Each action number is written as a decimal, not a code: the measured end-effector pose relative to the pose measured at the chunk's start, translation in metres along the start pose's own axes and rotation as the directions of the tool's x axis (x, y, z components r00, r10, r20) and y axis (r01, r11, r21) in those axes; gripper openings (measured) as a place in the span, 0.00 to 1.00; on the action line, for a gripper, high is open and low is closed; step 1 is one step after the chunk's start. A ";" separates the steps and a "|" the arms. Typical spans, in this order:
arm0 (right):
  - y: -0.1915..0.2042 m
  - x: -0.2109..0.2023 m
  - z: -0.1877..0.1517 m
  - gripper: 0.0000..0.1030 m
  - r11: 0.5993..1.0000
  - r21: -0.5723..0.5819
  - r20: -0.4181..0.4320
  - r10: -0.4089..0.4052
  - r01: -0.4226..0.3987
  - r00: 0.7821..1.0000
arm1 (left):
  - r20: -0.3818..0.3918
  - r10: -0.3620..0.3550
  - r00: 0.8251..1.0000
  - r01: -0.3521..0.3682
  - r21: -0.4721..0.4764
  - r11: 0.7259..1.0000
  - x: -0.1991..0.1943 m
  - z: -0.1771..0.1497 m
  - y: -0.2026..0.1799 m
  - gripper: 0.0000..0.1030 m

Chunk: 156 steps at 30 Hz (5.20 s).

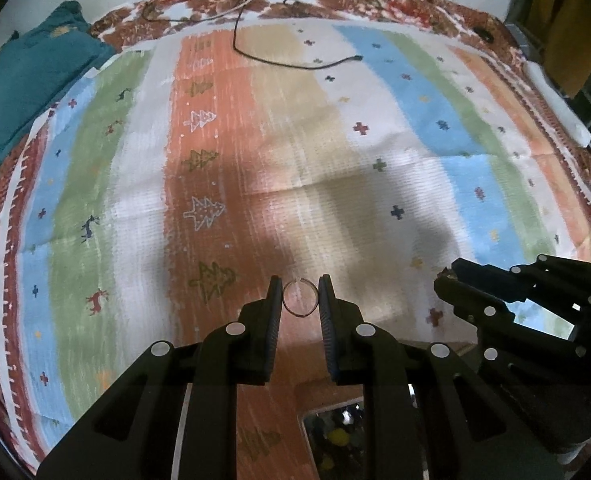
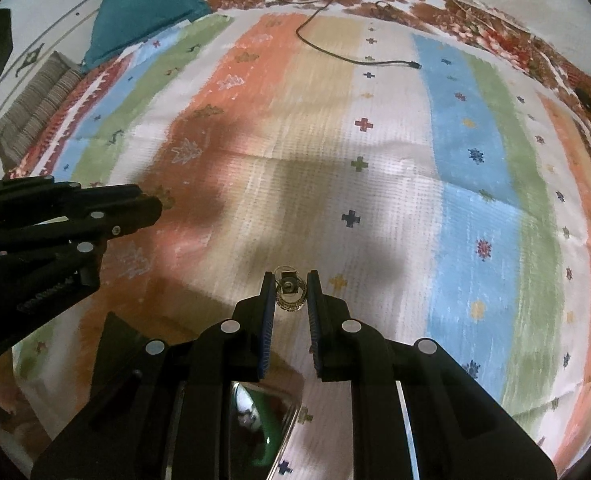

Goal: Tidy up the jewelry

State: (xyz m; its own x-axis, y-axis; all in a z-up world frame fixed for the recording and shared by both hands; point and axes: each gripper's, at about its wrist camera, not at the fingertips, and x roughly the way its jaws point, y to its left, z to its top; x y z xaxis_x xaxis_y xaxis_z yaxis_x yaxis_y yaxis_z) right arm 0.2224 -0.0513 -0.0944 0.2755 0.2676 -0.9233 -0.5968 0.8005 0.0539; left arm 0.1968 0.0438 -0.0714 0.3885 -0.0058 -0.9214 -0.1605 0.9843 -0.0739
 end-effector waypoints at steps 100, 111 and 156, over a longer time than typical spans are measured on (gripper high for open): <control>0.014 -0.150 -0.136 0.91 0.999 0.009 0.311 0.048 -0.053 0.949 | 0.350 -0.034 0.936 0.018 0.048 0.999 -0.145 -0.159 -0.029 0.94; 0.018 -0.158 -0.145 0.91 0.997 -0.019 0.340 0.081 -0.079 0.937 | 0.370 -0.034 0.928 0.014 0.057 0.998 -0.148 -0.163 -0.032 0.94; 0.021 -0.175 -0.160 0.95 0.998 -0.025 0.436 0.057 -0.051 0.898 | 0.478 -0.043 0.877 0.010 0.072 0.997 -0.166 -0.175 -0.037 0.94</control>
State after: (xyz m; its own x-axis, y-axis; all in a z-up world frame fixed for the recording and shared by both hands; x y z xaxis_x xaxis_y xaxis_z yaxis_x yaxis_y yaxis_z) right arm 0.0412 -0.1672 0.0077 0.5420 0.5193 -0.6608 -0.6288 0.7722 0.0910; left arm -0.0209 -0.0227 0.0178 0.7814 0.0367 -0.6229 -0.0907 0.9943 -0.0552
